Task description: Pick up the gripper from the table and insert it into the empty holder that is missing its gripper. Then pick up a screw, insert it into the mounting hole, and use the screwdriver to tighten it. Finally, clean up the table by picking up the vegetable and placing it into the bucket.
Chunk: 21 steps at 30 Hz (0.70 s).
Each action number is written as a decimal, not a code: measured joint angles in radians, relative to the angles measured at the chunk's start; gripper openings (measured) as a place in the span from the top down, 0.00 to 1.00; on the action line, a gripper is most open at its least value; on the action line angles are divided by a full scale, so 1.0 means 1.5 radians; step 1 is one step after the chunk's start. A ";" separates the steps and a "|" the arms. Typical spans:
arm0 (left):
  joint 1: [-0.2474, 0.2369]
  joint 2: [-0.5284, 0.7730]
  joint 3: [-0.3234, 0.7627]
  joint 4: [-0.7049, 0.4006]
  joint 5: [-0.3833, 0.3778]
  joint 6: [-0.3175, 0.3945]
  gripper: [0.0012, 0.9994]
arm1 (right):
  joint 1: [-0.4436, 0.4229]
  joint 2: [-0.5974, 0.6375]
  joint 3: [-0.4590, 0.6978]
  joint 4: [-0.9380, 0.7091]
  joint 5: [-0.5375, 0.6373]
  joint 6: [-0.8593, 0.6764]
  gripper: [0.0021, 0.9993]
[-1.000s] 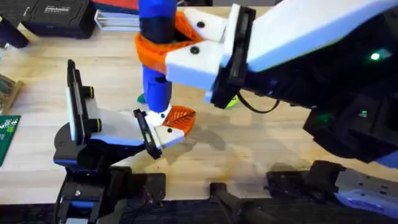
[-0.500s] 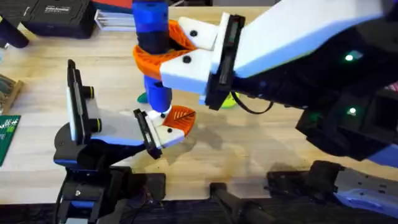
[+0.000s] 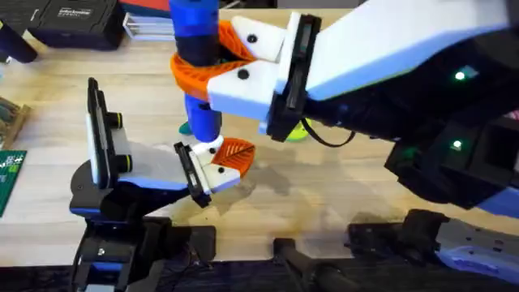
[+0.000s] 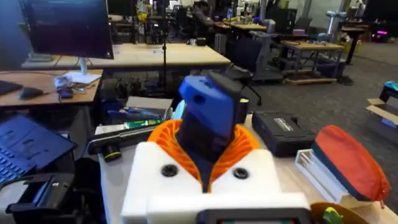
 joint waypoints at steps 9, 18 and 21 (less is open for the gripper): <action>0.000 0.000 0.000 0.000 0.000 0.000 0.99 | 0.000 -0.004 0.000 -0.016 0.000 0.001 0.97; 0.000 0.000 0.000 0.000 0.000 0.000 0.99 | 0.000 -0.009 -0.001 -0.026 0.000 0.001 0.97; 0.000 0.000 0.000 0.000 0.000 0.000 0.99 | 0.000 -0.009 -0.001 -0.025 0.000 0.001 0.97</action>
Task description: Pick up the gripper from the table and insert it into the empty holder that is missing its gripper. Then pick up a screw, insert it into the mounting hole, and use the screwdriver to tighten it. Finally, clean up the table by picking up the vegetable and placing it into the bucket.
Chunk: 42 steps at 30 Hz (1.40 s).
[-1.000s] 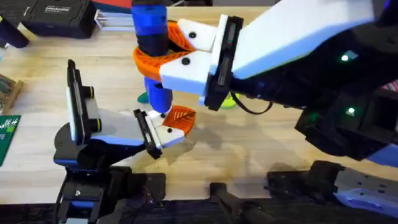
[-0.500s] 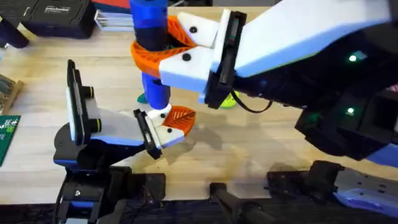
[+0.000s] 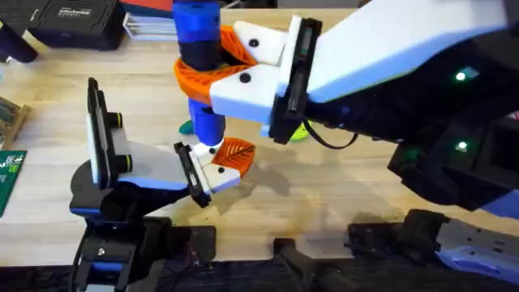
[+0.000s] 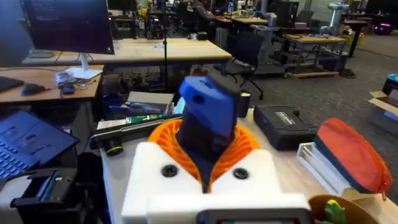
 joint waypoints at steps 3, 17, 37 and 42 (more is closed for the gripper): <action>0.000 0.000 0.000 0.000 0.000 0.000 0.99 | 0.000 0.000 0.000 0.003 0.000 0.001 0.97; 0.000 0.000 0.000 0.000 0.000 0.000 0.99 | 0.000 0.000 0.000 0.002 0.000 0.023 0.97; -0.001 0.000 0.000 0.000 0.001 0.000 1.00 | 0.000 -0.006 0.000 -0.026 0.000 0.025 0.97; -0.001 0.000 0.000 0.000 0.001 0.000 0.99 | 0.000 -0.006 0.000 -0.027 0.000 0.025 0.97</action>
